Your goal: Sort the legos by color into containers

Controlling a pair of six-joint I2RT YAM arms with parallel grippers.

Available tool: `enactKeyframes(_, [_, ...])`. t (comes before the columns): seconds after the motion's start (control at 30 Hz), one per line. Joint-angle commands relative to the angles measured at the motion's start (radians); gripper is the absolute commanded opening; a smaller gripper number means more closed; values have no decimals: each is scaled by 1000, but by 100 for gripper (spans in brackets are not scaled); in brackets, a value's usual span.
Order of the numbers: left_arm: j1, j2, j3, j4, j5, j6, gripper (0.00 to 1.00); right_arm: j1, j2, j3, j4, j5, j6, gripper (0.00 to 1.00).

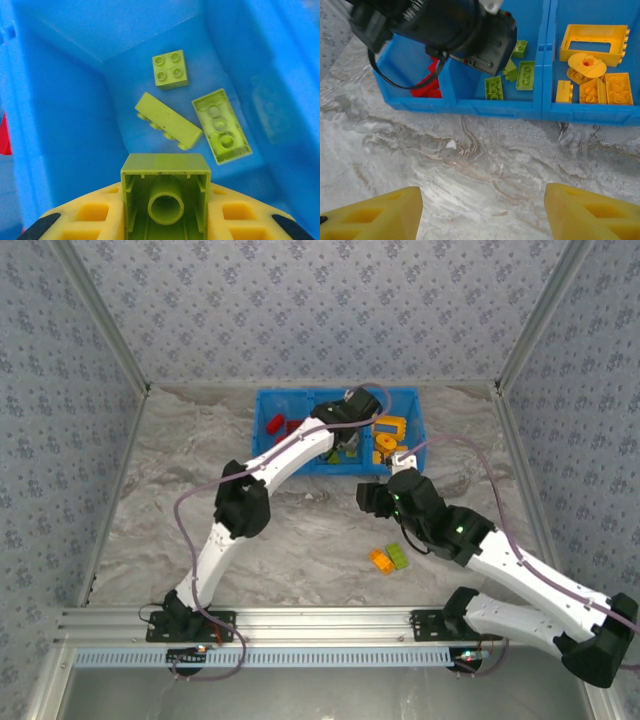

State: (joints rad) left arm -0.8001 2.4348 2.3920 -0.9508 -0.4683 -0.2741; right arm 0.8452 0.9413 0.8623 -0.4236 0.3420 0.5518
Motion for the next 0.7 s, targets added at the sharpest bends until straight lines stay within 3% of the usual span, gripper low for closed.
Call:
enactKeyframes(0.0, [0,50,116,-116,-115,-27,24,7,29,12,95,64,-24,68])
enactKeyframes(0.37, [31,140,125,-98,-125,-71,27,8,-17,-23,52,44,7,68])
enactKeyframes(0.5, [35,158,141,-97,-120,-61,36,8,-32,-35,33,35,21,68])
enactKeyframes(0.67, [35,158,160,-115,-110,-65,58,8,-30,-38,-15,19,35,69])
